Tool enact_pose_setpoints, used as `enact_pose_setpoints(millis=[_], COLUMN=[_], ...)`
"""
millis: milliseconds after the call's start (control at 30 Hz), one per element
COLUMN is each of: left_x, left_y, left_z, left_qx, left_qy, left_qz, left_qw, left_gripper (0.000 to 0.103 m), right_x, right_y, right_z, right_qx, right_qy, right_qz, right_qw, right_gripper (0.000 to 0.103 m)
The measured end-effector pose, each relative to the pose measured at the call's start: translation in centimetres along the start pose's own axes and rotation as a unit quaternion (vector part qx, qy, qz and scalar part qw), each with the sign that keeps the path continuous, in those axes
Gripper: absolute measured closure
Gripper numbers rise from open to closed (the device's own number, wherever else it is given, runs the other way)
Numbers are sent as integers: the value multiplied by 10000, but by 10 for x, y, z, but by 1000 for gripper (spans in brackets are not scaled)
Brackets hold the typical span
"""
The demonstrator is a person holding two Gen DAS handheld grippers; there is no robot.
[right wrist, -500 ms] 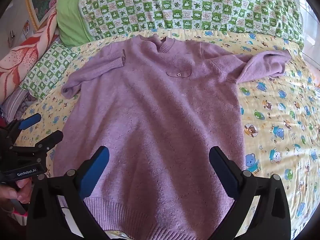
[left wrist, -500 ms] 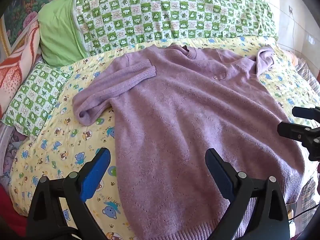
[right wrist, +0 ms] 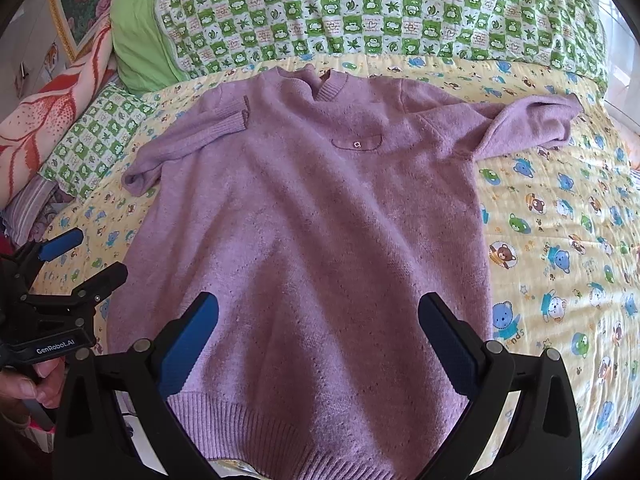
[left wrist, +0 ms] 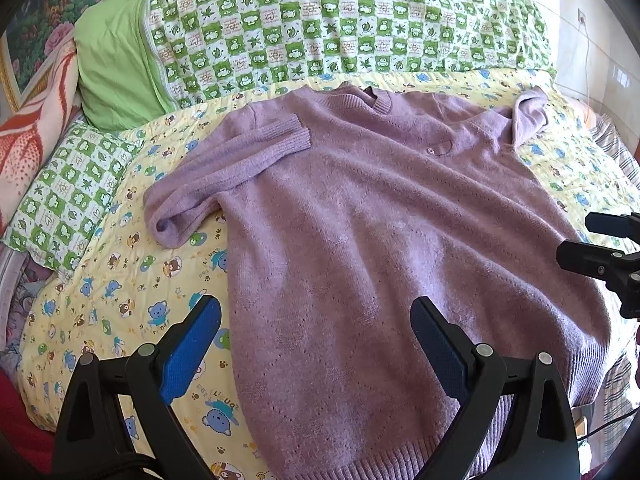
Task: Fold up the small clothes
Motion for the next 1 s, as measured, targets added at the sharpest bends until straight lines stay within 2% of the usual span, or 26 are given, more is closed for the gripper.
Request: enact_pose_setpoints(millis=[633,1000], left_x=[2,15], left_y=[-8,-13], left_z=[14,34], left_qx=[-88,-376], left_qy=[62,225], left_qz=[-50,-97], left_qw=[9999,9990], left_gripper=[7,7], right_x=[13,36], right_y=[-5,-6], right_z=[0,3], right_qx=[-25,-223], right_qy=[3,179], right_qz=[145,311], right_qw=[9999,9991], right_gripper=[3,3])
Point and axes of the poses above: each gripper's, at about its wrist camera, not at the fingertips, and z roughly the way its jaws point, x to its right, y to its underside, the point moved 10 cm from there along z, roughly the way its jaws point, and after that the axes turned 3 degrees about -z, right-handed, at the moved point
